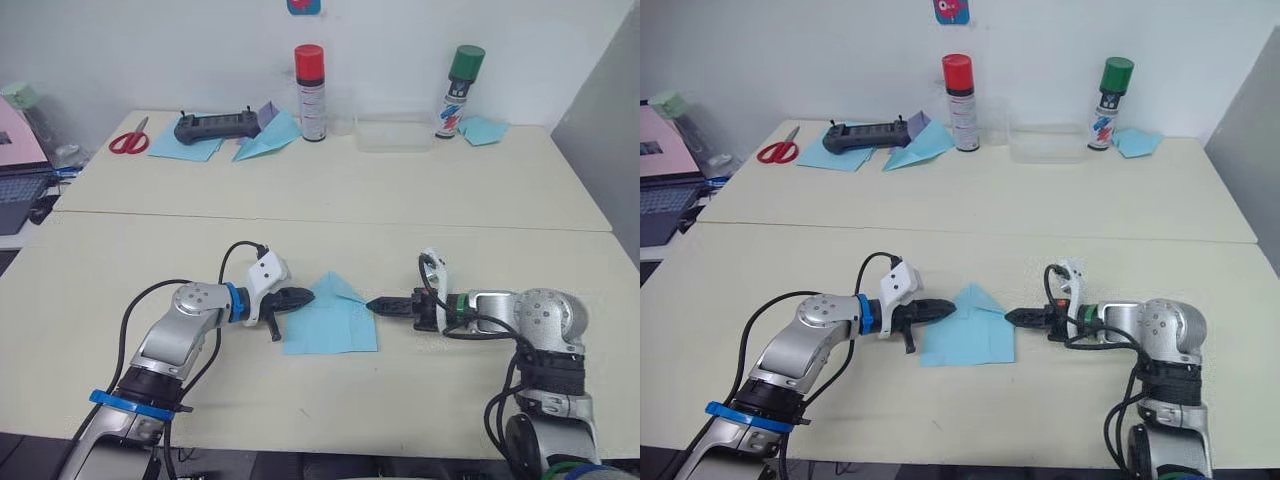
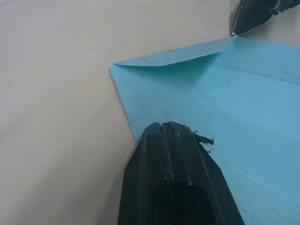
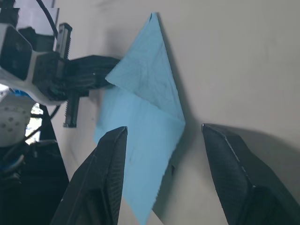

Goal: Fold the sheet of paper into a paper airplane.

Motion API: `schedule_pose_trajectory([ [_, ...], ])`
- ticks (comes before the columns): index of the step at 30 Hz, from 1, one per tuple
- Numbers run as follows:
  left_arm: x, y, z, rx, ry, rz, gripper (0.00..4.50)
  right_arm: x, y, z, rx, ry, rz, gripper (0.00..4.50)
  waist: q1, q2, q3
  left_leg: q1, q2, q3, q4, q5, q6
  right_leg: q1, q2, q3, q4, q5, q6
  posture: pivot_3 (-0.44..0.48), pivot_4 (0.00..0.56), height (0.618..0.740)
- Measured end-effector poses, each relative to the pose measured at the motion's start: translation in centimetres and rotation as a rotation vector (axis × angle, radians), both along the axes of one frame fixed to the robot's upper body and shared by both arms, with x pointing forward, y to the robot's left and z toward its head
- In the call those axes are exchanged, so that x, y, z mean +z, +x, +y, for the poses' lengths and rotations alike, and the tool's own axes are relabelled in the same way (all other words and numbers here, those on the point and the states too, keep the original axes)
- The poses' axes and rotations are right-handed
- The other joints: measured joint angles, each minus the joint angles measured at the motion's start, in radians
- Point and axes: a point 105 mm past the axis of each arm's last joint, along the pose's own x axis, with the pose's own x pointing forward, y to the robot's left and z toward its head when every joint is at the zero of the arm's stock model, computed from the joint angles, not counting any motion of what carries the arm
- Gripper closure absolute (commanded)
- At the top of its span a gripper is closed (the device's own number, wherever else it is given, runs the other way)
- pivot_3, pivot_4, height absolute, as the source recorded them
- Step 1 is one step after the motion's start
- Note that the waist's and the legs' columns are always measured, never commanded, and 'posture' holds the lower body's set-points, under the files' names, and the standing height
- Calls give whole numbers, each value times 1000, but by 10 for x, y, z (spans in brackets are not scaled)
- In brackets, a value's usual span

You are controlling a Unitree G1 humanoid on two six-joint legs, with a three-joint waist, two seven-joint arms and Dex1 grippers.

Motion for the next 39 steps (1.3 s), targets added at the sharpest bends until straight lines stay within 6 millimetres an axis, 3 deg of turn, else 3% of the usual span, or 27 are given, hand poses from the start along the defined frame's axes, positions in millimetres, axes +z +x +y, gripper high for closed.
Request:
schedule_pose_trajectory([
  [6, 1, -1, -1, -4, 0, -6, 4500, 0, 7, 20, -24, 117, 80, 1879, 0, 0, 0, -2, 0, 0, 0, 0, 0, -2, 0, 0, 0, 0, 0, 0, 150, 740],
  [18, 2, -1, -1, -6, 2, -9, 4500, 4, 8, 29, -32, 144, 102, 1879, 0, 1, 0, -4, 0, 0, -1, 0, 0, -4, 0, 0, 0, 0, 0, 0, 150, 740],
  [20, 2, -1, -1, -7, 3, -11, 4500, 6, 12, 28, -48, 143, 100, 2425, 0, 1, 0, -4, 0, 0, -1, 0, 0, -4, 0, 0, 0, 0, 0, 0, 150, 740],
  [25, 2, -1, -1, -12, 10, -19, 4500, 4, 14, 27, -74, 147, 113, 4332, 0, 1, 1, -4, 0, 0, -1, 0, 0, -4, 0, 0, 0, 0, 0, 0, 150, 740],
  [26, 2, -1, -1, -12, 12, -20, 4500, 6, 14, 28, -71, 155, 109, 4475, 0, 1, 0, -4, 0, 0, -1, 0, 0, -4, 0, 0, 0, 0, 0, 0, 150, 740],
  [39, 2, 0, -1, -25, 18, -19, 4500, 14, 12, 37, -23, 142, 62, 4475, 0, 1, 1, -4, 0, 1, -1, 0, 0, -5, 0, 0, 0, 0, 0, 0, 150, 740],
])
